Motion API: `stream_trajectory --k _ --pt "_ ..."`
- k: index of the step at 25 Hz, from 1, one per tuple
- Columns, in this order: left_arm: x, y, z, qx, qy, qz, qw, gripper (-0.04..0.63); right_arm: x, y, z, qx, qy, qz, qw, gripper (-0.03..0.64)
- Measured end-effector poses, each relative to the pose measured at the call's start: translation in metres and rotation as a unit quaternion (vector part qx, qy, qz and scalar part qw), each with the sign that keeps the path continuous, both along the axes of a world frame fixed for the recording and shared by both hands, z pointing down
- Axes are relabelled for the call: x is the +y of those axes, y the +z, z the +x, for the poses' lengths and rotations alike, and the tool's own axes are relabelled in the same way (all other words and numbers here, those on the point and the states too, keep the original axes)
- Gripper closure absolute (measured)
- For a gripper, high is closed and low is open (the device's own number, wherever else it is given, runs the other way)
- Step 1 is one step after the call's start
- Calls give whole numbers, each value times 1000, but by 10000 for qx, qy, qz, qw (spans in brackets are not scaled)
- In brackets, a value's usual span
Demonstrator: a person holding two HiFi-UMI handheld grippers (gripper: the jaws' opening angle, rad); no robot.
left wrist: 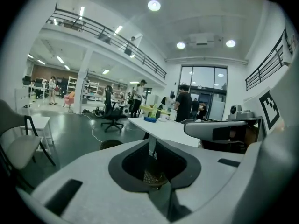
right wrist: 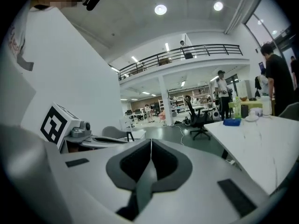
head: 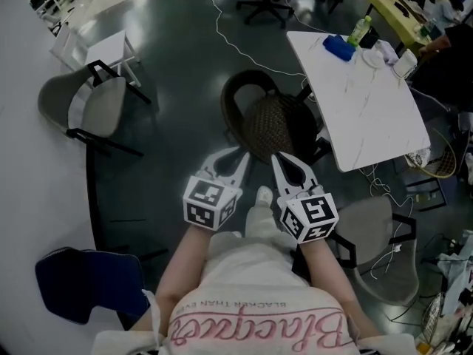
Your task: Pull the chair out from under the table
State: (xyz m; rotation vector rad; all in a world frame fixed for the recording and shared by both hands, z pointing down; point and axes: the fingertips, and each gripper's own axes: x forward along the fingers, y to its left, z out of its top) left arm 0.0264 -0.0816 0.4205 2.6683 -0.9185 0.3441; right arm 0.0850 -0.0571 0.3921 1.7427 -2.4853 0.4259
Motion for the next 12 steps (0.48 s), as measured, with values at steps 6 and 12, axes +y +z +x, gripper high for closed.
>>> stream_trajectory --k 6,12 --pt "-55 20 29 -107 -218 -335 9991 477 -61 5 27 64 -317 -53 9995 612" --pt "-104 51 45 -382 -672 -697 9946 411 -109 22 50 265 -700 -268 9968 612"
